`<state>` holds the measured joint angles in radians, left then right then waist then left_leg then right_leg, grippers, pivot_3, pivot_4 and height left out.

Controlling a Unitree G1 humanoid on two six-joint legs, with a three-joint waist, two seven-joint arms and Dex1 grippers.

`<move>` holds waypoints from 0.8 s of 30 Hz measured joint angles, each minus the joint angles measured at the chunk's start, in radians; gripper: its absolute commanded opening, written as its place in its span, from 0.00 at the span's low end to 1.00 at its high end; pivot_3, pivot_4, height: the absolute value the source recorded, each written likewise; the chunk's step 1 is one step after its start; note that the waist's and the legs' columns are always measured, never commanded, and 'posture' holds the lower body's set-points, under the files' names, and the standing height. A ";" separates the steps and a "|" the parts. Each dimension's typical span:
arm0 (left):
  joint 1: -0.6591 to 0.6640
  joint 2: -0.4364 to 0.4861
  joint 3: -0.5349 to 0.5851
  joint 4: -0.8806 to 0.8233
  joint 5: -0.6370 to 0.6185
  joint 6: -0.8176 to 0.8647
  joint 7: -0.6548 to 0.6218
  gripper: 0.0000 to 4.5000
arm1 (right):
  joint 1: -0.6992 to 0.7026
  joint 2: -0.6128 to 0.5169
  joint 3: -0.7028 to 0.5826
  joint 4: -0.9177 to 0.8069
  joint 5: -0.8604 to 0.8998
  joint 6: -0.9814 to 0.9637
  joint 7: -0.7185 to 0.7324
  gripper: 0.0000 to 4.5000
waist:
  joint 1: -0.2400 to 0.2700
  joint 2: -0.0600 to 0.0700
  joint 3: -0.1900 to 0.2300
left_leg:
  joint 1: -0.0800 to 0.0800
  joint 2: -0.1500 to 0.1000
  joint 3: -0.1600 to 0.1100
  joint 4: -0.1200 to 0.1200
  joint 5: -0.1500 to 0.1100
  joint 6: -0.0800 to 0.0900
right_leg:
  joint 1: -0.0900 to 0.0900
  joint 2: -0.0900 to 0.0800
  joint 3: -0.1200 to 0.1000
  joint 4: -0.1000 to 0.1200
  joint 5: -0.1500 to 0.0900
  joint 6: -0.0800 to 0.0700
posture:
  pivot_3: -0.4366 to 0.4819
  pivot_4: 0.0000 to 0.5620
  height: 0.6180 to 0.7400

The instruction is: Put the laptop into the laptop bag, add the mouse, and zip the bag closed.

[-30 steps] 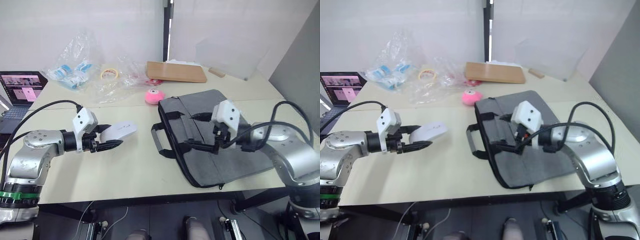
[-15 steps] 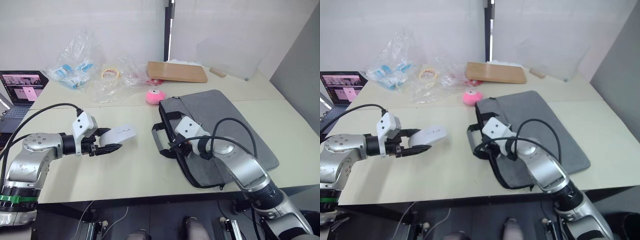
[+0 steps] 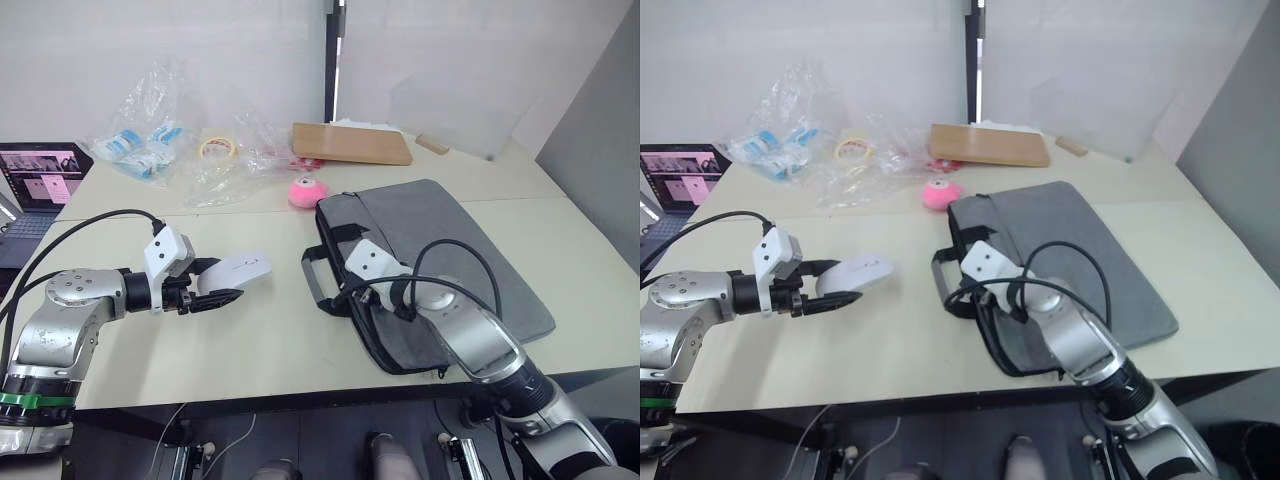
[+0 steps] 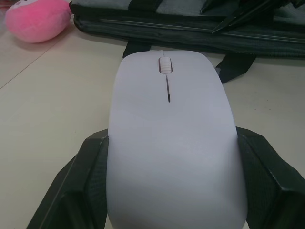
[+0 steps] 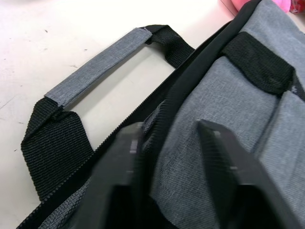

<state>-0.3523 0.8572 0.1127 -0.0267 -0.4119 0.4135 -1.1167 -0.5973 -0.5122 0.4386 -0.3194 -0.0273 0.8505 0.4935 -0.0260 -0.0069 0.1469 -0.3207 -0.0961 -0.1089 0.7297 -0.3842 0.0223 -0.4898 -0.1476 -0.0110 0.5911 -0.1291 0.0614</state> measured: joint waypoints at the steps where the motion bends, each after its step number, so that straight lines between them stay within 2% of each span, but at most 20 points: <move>1: 0.000 0.000 0.000 0.000 0.000 0.000 0.000 0.63 | 0.001 0.000 -0.003 -0.003 0.000 0.002 0.001 0.05 | 0.000 0.000 0.000 | 0.000 0.000 0.000 0.000 0.000 0.000 | 0.000 0.000 0.000 0.000 0.000 0.000 | 0.48 0.27 1.00; 2: 0.000 -0.001 0.000 0.000 0.000 0.000 0.000 0.63 | 0.004 0.000 -0.013 -0.008 0.000 0.006 0.002 0.01 | 0.000 0.000 0.000 | 0.000 0.000 0.000 0.000 0.000 0.000 | 0.000 0.000 0.000 0.000 0.000 0.000 | 0.48 0.27 1.00; 5: 0.000 -0.001 0.000 0.000 -0.001 0.000 0.000 0.63 | 0.007 0.001 -0.032 -0.017 0.004 0.019 0.006 0.01 | 0.000 0.000 0.000 | 0.000 0.000 0.000 0.000 0.000 0.000 | 0.000 0.000 0.000 0.000 0.000 0.000 | 0.48 0.27 1.00; 11: -0.008 -0.029 -0.012 -0.004 -0.001 0.000 -0.001 0.63 | -0.016 0.026 -0.234 -0.057 0.161 0.152 0.076 0.01 | 0.004 0.000 0.000 | 0.000 0.000 -0.001 0.000 0.000 0.000 | 0.000 0.000 0.000 0.000 0.000 0.000 | 0.48 0.27 1.00; 17: -0.111 -0.117 -0.089 0.003 0.011 -0.006 0.005 0.63 | -0.175 0.006 -0.468 -0.051 0.378 0.371 0.168 0.01 | 0.008 0.000 0.000 | 0.000 0.000 -0.001 0.001 0.000 0.000 | 0.002 0.000 0.000 -0.002 0.001 -0.001 | 0.48 0.27 1.00; 24: -0.212 -0.224 -0.175 0.101 0.075 -0.071 0.011 0.63 | -0.230 0.000 -0.584 -0.020 0.524 0.518 0.181 0.01 | 0.010 0.000 0.000 | -0.001 0.000 -0.001 0.001 0.000 0.000 | 0.001 0.000 0.001 -0.001 0.001 0.000 | 0.48 0.27 1.00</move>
<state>-0.5641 0.6328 -0.0623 0.0742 -0.3366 0.3424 -1.1057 -0.8276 -0.5126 -0.1454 -0.3398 0.4966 1.3682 0.6744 -0.0162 -0.0070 0.1470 -0.3219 -0.0960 -0.1096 0.7309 -0.3842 0.0224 -0.4888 -0.1481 -0.0104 0.5896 -0.1285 0.0610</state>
